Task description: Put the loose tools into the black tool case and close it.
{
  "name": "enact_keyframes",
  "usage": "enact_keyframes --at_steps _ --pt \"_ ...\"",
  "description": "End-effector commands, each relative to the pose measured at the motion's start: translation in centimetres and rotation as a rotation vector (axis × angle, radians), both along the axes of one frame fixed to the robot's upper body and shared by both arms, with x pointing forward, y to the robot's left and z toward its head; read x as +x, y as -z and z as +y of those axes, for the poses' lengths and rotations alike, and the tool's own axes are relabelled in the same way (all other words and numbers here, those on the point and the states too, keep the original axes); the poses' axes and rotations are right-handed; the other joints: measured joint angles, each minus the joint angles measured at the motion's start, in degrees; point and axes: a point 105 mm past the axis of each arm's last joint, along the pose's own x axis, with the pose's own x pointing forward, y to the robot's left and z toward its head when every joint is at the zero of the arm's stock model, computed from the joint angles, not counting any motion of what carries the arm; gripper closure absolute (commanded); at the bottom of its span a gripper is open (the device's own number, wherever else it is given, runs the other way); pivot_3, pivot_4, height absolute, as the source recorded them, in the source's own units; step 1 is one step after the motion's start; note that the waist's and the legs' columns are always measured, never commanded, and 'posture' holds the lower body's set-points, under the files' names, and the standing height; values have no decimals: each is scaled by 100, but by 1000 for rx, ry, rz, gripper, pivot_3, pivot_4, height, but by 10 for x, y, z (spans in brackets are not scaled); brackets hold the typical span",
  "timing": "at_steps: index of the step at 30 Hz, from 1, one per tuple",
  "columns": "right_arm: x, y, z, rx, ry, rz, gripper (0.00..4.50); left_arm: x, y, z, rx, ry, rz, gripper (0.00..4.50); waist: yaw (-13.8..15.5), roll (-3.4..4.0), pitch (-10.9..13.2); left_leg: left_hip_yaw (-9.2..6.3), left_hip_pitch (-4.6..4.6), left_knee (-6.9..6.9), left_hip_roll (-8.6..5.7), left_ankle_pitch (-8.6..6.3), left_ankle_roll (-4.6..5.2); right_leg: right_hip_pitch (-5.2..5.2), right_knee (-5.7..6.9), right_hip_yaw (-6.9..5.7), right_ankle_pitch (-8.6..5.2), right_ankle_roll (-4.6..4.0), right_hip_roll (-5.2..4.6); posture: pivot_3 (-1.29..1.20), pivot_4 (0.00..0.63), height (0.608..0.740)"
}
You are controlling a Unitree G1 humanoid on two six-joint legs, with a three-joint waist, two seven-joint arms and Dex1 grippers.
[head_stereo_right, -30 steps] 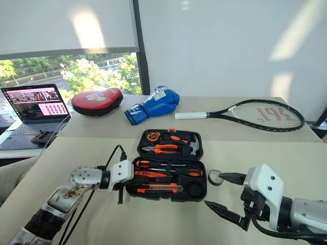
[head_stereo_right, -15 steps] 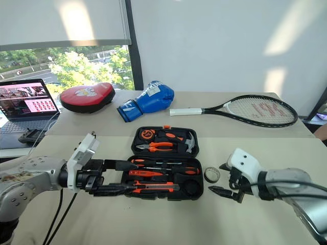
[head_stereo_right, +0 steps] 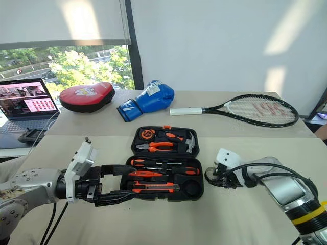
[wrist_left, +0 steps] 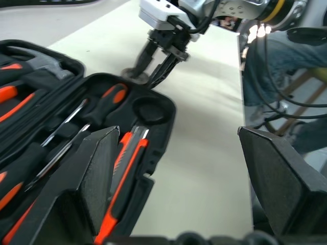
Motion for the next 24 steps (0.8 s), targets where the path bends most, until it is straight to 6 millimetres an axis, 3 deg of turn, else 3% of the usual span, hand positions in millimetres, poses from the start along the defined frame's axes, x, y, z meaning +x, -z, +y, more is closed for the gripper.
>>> enact_keyframes --at_steps 1,2,6,10,15,18,24 --pt "3 -11 3 -5 -36 -47 4169 1 -4 0 -7 18 -45 498 0 0 0 0 0 0 0 0 0 0 0 0 0 0 0 0 150 740" --pt "3 -12 3 -6 -38 -48 4446 1 -4 -1 -7 20 -47 498 -1 0 0 0 0 0 0 0 0 0 0 0 1 0 0 0 150 740" --pt "-19 -41 4 50 -57 -39 4446 1 -4 -1 -5 39 -50 498 26 13 7 -1 -5 -2 0 0 0 -5 -1 0 1 0 -3 0 150 740" --pt "-51 -62 37 87 -191 15 4446 -1 -2 -3 5 63 -52 498 -18 14 8 -2 -7 -6 3 0 0 -10 -1 0 1 0 -7 0 150 740" --pt "-58 -44 66 66 -246 51 4446 -4 -4 -3 17 100 -47 498 -22 5 11 -4 2 -12 17 2 -14 -8 -1 0 6 -11 -5 0 150 740" --pt "-50 -29 66 23 -216 65 4446 -4 -7 1 28 110 -49 498 9 6 12 -4 -3 -11 7 4 -13 -11 2 -4 7 -13 -5 0 150 740" --pt "-44 -19 73 8 -215 111 4446 -8 -6 10 55 103 -46 498 -10 3 14 -2 -4 -9 0 5 -10 -12 0 -4 8 -13 -5 0 150 740"
